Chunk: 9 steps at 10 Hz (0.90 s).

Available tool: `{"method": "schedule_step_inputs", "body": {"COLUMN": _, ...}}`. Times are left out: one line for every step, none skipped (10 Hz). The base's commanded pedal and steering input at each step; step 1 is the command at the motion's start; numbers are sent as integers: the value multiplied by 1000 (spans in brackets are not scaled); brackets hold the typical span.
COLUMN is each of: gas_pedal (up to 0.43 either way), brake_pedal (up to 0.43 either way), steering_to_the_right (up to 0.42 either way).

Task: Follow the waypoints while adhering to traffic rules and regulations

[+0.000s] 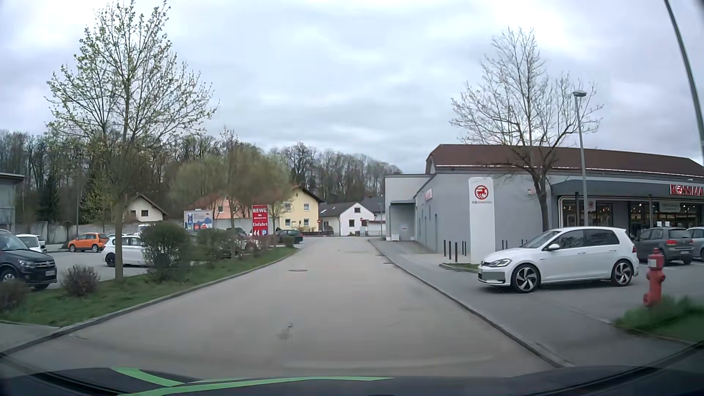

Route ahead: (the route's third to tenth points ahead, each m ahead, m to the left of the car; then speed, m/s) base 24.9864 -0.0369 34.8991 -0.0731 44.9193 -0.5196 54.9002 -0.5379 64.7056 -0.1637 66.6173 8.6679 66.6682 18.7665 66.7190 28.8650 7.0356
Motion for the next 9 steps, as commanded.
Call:
{"method": "schedule_step_inputs", "body": {"gas_pedal": 110, "brake_pedal": 0, "steering_to_the_right": -5}}
{"method": "schedule_step_inputs", "body": {"gas_pedal": 110, "brake_pedal": 0, "steering_to_the_right": -5}}
{"method": "schedule_step_inputs", "body": {"gas_pedal": 110, "brake_pedal": 0, "steering_to_the_right": -5}}
{"method": "schedule_step_inputs", "body": {"gas_pedal": 110, "brake_pedal": 0, "steering_to_the_right": -5}}
{"method": "schedule_step_inputs", "body": {"gas_pedal": 118, "brake_pedal": 0, "steering_to_the_right": -3}}
{"method": "schedule_step_inputs", "body": {"gas_pedal": 118, "brake_pedal": 0, "steering_to_the_right": -3}}
{"method": "schedule_step_inputs", "body": {"gas_pedal": 118, "brake_pedal": 0, "steering_to_the_right": -1}}
{"method": "schedule_step_inputs", "body": {"gas_pedal": 118, "brake_pedal": 0, "steering_to_the_right": 0}}
{"method": "schedule_step_inputs", "body": {"gas_pedal": 118, "brake_pedal": 0, "steering_to_the_right": 3}}
